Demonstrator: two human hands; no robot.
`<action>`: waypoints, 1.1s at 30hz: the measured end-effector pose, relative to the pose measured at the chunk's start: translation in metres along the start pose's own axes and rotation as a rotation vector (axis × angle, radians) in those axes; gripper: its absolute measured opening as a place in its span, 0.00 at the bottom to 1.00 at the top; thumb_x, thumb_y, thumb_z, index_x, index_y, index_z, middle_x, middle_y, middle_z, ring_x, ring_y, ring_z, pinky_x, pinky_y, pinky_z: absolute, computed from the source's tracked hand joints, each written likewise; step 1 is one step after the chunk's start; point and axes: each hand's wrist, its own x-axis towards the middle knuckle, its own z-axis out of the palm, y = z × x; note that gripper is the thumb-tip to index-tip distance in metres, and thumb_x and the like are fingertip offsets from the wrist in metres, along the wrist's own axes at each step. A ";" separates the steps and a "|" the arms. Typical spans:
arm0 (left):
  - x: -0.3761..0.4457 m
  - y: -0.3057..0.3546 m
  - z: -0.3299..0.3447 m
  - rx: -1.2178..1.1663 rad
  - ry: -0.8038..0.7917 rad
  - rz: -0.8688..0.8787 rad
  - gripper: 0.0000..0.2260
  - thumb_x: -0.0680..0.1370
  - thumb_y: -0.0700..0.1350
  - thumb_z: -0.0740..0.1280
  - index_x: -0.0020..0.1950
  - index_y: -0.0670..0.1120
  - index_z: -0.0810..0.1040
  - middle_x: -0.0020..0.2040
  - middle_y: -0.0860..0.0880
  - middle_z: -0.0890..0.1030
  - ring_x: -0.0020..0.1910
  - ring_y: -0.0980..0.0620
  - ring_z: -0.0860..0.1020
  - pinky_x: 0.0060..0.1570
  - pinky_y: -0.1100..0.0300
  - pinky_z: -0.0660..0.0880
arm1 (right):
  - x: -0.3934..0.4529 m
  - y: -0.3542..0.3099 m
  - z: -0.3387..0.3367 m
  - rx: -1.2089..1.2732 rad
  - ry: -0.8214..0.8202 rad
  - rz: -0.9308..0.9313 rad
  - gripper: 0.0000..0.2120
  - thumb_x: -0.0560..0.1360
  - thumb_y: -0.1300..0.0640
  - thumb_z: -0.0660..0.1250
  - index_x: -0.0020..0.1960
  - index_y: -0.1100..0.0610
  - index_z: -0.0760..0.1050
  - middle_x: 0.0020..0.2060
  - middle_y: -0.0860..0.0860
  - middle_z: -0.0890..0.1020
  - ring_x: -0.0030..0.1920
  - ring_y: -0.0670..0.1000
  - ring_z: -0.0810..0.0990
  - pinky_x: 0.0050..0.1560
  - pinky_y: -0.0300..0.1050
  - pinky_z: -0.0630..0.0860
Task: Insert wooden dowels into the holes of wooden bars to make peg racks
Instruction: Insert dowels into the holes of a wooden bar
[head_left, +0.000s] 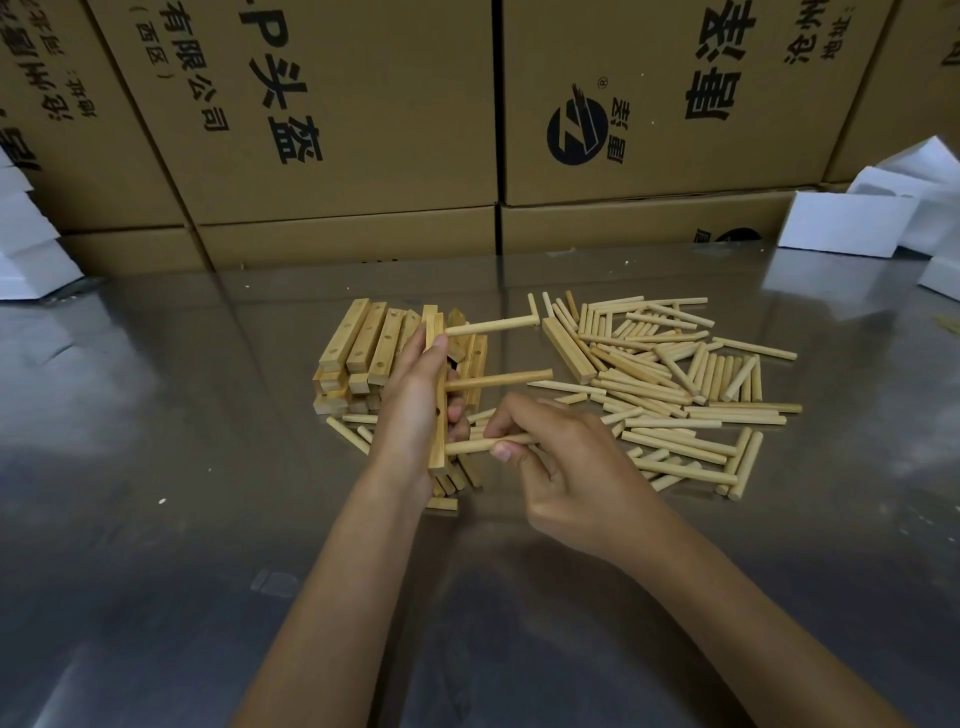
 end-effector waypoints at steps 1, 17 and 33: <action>0.000 -0.001 0.000 0.009 -0.001 0.001 0.18 0.82 0.52 0.64 0.73 0.59 0.71 0.43 0.49 0.72 0.29 0.56 0.68 0.25 0.61 0.64 | 0.000 0.000 0.000 0.010 -0.003 0.012 0.07 0.76 0.63 0.65 0.46 0.51 0.73 0.37 0.36 0.74 0.40 0.39 0.74 0.36 0.31 0.64; -0.001 -0.002 0.004 -0.112 -0.051 -0.037 0.17 0.82 0.50 0.63 0.72 0.53 0.72 0.38 0.51 0.73 0.28 0.56 0.70 0.23 0.63 0.67 | 0.006 0.008 -0.015 0.438 -0.036 0.331 0.03 0.73 0.60 0.76 0.44 0.54 0.83 0.38 0.48 0.85 0.38 0.44 0.81 0.41 0.41 0.77; 0.000 -0.005 0.007 -0.141 0.160 0.118 0.15 0.85 0.51 0.59 0.71 0.52 0.73 0.38 0.51 0.74 0.27 0.57 0.69 0.24 0.63 0.66 | 0.004 0.000 -0.001 0.854 0.169 0.506 0.03 0.76 0.65 0.70 0.49 0.65 0.81 0.39 0.60 0.86 0.39 0.53 0.84 0.42 0.40 0.81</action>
